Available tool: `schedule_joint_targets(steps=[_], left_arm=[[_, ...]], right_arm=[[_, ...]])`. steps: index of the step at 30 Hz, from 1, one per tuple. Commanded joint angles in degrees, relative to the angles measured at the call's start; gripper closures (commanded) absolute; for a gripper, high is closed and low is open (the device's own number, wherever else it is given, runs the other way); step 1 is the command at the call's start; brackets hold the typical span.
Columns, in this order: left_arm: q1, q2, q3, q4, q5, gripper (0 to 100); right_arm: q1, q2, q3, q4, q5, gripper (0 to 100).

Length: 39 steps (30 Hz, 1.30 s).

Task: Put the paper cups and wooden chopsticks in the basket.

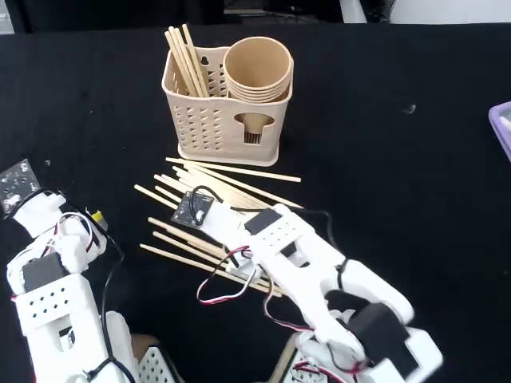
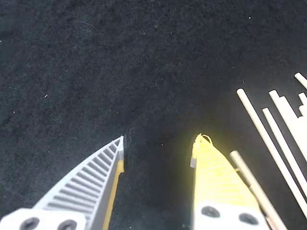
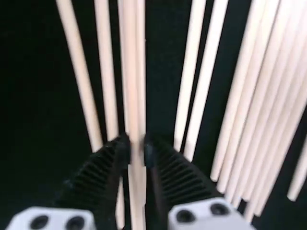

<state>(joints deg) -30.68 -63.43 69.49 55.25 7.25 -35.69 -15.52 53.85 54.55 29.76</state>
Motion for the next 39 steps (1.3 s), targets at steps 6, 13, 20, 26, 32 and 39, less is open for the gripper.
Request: schedule_joint_targets(steps=[6,13,20,26,32,39], left_arm=[[-0.4,0.18,-0.92,-0.88,0.0,77],[-0.4,0.18,-0.92,-0.88,0.0,77],[-0.4,0.18,-0.92,-0.97,0.0,77],[-0.4,0.18,-0.92,-0.97,0.0,77],[-0.4,0.18,-0.92,-0.97,0.0,77],[-0.4,0.18,-0.92,-0.97,0.0,77]], right_arm=[[-0.44,-17.54,-3.3,8.18,-0.09,98.8],[-0.44,-19.56,-1.36,9.14,0.0,98.8],[-4.84,-19.56,10.86,-5.71,-0.62,98.8],[-6.07,-19.56,13.41,-9.14,-4.75,98.6],[-6.15,-19.56,13.41,-9.14,-5.36,90.3],[-6.15,-19.56,13.76,-9.41,-5.36,90.4]])
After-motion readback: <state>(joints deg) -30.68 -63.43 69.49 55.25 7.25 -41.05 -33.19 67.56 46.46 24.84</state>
